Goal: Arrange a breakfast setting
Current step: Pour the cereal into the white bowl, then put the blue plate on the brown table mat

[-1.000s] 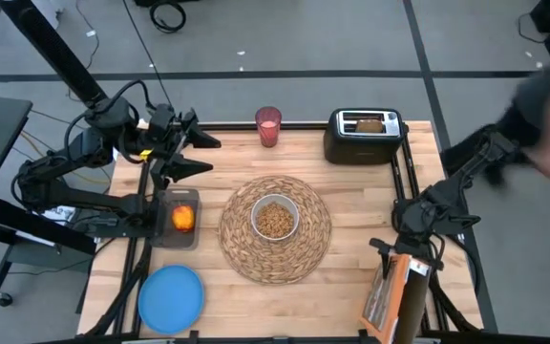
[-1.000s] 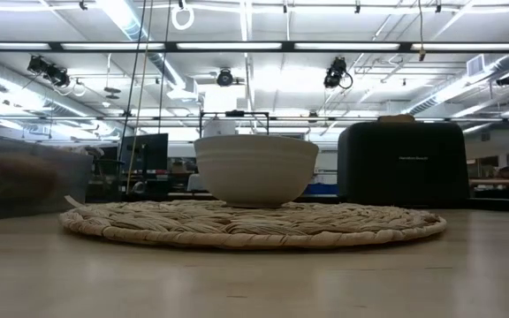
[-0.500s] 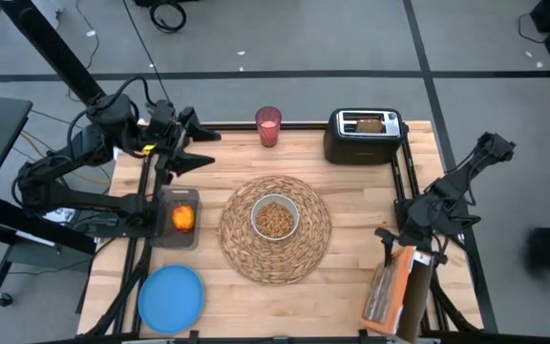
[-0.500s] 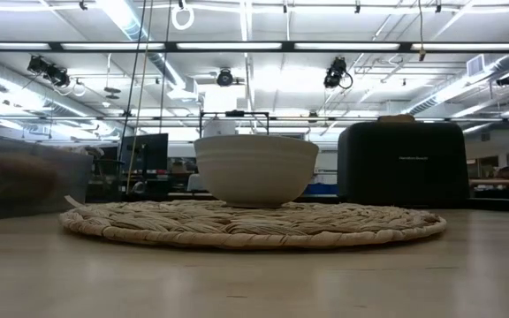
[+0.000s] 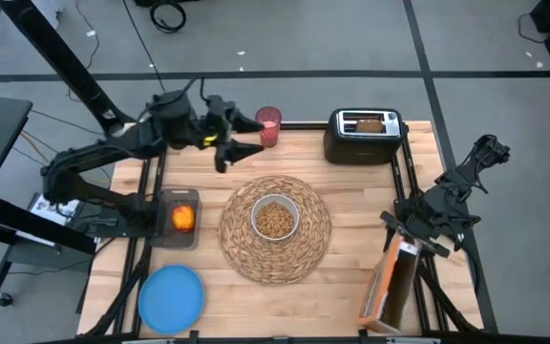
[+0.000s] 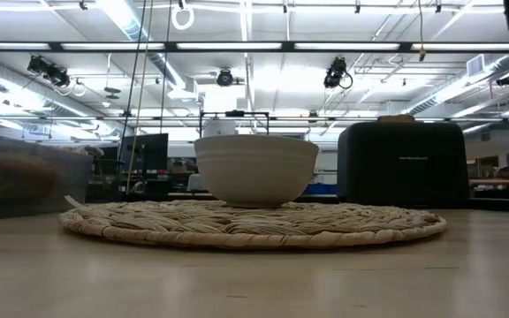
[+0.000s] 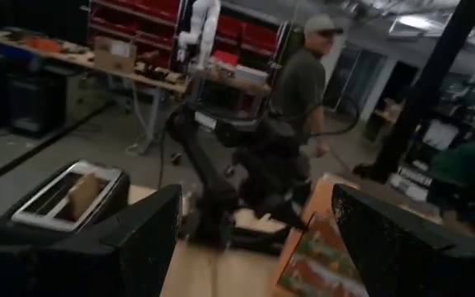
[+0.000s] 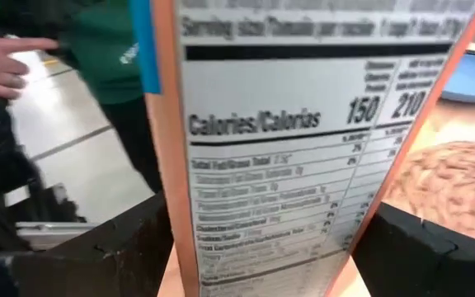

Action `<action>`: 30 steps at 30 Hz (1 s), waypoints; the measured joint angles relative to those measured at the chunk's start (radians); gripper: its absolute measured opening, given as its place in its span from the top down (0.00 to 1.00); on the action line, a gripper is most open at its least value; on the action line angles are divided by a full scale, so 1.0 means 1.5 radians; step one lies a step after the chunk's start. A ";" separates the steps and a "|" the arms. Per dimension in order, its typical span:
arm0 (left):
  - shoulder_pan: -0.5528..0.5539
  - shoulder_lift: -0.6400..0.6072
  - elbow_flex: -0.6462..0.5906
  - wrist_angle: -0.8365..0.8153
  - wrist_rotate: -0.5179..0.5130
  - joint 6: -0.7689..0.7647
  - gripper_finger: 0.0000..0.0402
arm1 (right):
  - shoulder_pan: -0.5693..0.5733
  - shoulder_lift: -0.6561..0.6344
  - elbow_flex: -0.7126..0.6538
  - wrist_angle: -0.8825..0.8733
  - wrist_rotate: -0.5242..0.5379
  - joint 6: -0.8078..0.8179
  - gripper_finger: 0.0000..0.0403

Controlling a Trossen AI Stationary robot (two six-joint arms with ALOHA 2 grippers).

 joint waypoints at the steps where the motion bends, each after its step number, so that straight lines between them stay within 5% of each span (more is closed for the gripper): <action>1: 0.000 0.011 0.000 0.016 0.008 -0.003 0.21 | 0.000 0.000 0.004 -0.002 0.006 -0.002 0.18; 11: -0.078 0.126 0.000 0.135 0.011 -0.157 0.21 | 0.000 0.000 0.112 -0.101 0.000 0.008 0.16; 23: -0.127 0.180 0.001 0.147 -0.050 -0.172 0.21 | 0.000 0.000 0.289 -0.121 0.009 0.054 0.21; 26: -0.133 0.193 0.000 0.184 -0.062 -0.170 0.21 | 0.000 0.000 0.319 -0.111 0.098 0.050 0.22; 30: -0.153 0.211 0.001 0.211 -0.072 -0.147 0.21 | 0.000 0.011 0.333 -0.110 0.323 0.064 0.23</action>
